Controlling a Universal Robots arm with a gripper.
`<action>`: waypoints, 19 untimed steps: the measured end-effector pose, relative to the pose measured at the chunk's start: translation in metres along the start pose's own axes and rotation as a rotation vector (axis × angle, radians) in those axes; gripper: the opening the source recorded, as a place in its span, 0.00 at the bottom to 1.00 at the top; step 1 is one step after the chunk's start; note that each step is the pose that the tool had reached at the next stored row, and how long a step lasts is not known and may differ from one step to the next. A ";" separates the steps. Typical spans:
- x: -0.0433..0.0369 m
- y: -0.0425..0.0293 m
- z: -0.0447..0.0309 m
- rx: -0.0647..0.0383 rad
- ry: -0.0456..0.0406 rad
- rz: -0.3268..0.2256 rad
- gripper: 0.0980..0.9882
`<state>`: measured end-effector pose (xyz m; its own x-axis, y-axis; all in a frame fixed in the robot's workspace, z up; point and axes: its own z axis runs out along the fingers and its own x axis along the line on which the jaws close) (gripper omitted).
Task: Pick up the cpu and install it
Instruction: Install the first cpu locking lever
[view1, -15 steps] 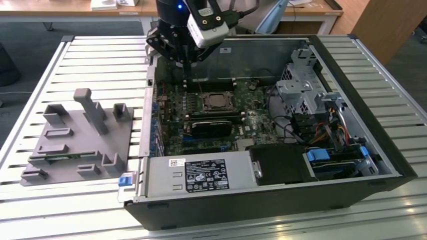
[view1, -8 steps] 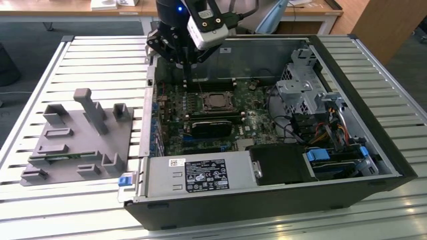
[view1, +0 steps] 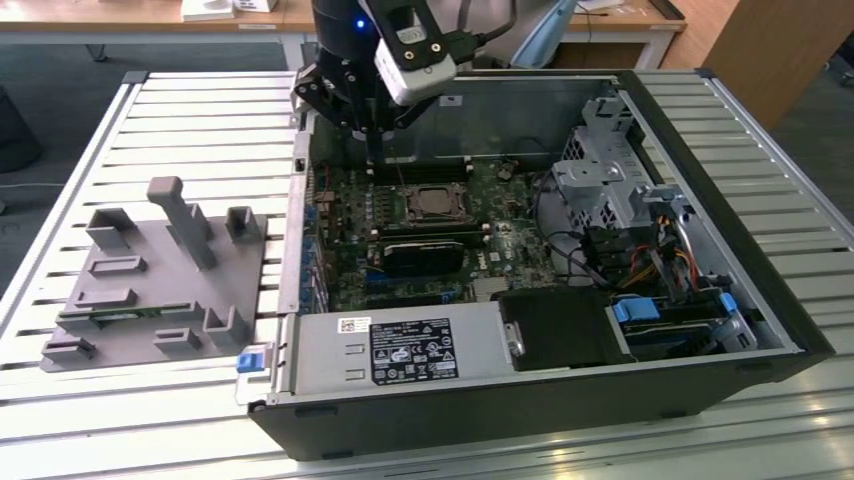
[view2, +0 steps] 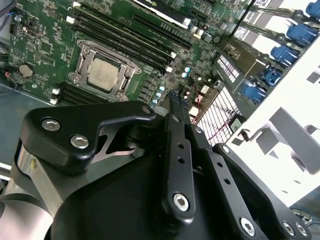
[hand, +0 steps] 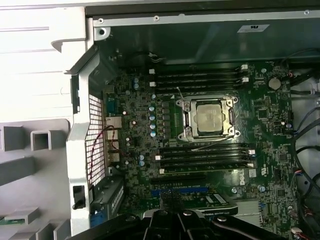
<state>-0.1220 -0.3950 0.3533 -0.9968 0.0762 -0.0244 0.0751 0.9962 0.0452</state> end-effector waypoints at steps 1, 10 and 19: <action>0.0000 0.0000 0.0006 0.000 0.0000 0.000 0.01; 0.0001 -0.0002 0.0047 0.000 0.0000 0.000 0.01; 0.0012 0.0099 0.0160 0.000 0.0001 -0.001 0.01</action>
<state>-0.1220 -0.3843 0.3377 -0.9968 0.0756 -0.0243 0.0744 0.9962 0.0451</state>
